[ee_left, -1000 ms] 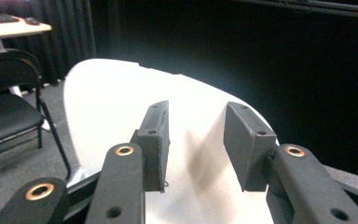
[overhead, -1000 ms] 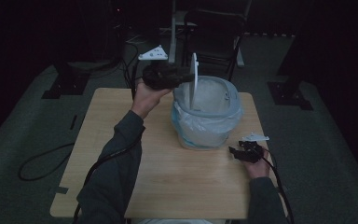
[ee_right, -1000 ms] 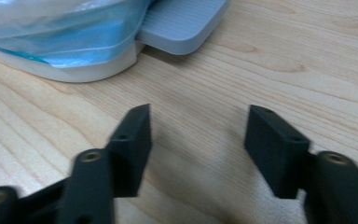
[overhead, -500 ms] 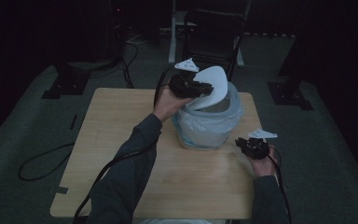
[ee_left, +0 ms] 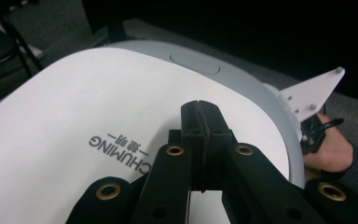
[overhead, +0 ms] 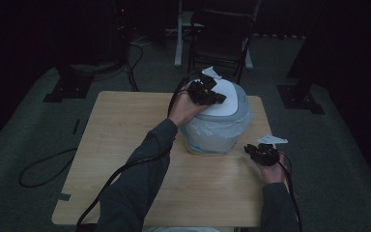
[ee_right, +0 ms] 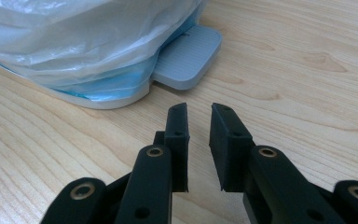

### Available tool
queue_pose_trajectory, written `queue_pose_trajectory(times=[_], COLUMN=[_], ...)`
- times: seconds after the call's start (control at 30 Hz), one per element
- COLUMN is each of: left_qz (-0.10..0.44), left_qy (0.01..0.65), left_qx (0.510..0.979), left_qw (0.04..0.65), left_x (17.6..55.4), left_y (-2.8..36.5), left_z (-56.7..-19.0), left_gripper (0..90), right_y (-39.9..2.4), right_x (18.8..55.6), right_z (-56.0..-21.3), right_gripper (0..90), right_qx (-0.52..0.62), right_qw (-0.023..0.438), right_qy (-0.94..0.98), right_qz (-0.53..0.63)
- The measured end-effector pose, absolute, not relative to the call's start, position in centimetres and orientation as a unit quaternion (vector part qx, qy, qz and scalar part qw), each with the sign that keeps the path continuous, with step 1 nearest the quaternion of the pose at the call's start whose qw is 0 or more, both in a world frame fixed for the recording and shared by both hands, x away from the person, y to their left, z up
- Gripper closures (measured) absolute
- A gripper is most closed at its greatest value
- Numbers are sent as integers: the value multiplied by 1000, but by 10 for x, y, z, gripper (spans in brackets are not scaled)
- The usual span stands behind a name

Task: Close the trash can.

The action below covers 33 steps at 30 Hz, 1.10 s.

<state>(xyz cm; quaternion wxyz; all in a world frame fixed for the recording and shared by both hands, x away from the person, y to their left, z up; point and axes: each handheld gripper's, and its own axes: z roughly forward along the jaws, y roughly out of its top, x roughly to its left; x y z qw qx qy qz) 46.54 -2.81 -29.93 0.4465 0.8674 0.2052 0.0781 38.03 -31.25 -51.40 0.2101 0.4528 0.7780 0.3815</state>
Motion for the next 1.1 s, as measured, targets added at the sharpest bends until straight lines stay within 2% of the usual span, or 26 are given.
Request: queue_pose_trajectory(times=[0.13, 0.37, 0.57, 0.87, 1.03, 1.1], left_qz=[70, 89, 104, 126, 125, 124], left_qy=[215, 198, 225, 245, 259, 265], left_qx=[865, 875, 825, 788, 775, 770], left_qw=[448, 433, 509, 551, 562, 566], left_x=[467, 464, 463, 447, 441, 440], left_y=[-28, -30, 10, 59, 83, 92], left_z=[-300, -299, -288, -284, -295, -299], left_gripper=[900, 900, 865, 812, 768, 752], right_y=[-311, -309, -313, -307, -306, -306], right_x=[381, 381, 385, 388, 389, 389], right_z=[-515, -517, -529, -541, -545, -546], right_gripper=[767, 769, 729, 681, 621, 552], right_qx=[452, 450, 464, 473, 478, 476], right_qw=[209, 207, 206, 209, 210, 209], right_qy=[779, 785, 782, 783, 779, 778], right_qz=[380, 373, 363, 347, 347, 352])
